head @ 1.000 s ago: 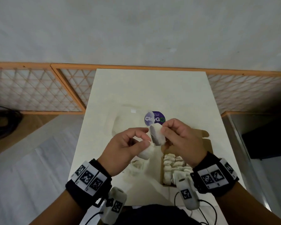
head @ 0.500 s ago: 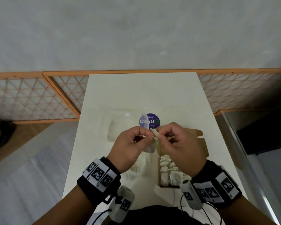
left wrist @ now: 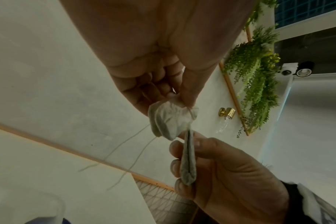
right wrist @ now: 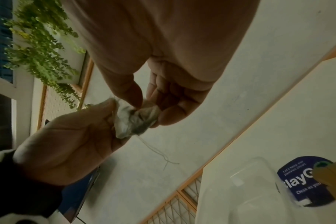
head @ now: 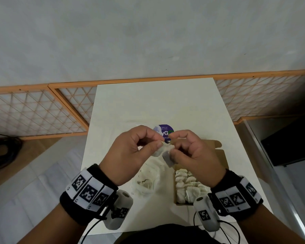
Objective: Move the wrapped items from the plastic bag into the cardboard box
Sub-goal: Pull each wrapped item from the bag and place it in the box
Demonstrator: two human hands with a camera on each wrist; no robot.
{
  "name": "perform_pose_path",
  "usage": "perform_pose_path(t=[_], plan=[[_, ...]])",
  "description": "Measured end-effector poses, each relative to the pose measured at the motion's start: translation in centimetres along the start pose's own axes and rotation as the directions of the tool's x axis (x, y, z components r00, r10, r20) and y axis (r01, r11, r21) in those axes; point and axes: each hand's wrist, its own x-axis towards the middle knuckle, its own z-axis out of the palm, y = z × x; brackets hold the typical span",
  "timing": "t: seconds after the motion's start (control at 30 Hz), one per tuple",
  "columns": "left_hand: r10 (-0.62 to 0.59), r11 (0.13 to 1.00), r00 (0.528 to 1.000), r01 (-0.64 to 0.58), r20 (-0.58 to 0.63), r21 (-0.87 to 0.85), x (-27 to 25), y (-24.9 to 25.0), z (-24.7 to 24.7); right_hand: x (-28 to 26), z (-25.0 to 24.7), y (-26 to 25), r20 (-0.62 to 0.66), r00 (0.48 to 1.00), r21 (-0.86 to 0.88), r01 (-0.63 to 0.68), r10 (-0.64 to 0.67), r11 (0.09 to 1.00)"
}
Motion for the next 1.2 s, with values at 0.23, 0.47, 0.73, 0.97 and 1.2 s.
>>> perform_pose_path(t=[0.23,0.47,0.73,0.97,1.2], plan=[[0.027,1.0,0.999,-0.027,0.024,0.01,0.0,1.3,0.2,0.2,0.5,-0.4,0.043,0.999,-0.047,0.033,-0.031,0.998],[0.049,0.996,0.998,-0.045,-0.051,0.076,0.5,0.4,-0.2,-0.5,-0.1,-1.1,0.041,0.995,0.009,0.091,-0.091,0.996],[-0.088,0.994,0.995,0.091,0.041,-0.06,-0.7,-1.8,1.6,-0.4,-0.7,-1.6,0.0,0.998,0.21,0.061,-0.063,0.976],[-0.132,0.987,0.991,0.134,0.029,-0.089,-1.4,-2.9,2.1,-0.5,-1.1,-0.9,-0.225,0.974,0.2,0.044,0.002,0.979],[-0.09,0.952,0.99,0.117,0.105,-0.282,-1.5,-2.7,3.0,-0.8,-1.2,-0.6,-0.307,0.952,0.033,-0.005,0.015,0.999]])
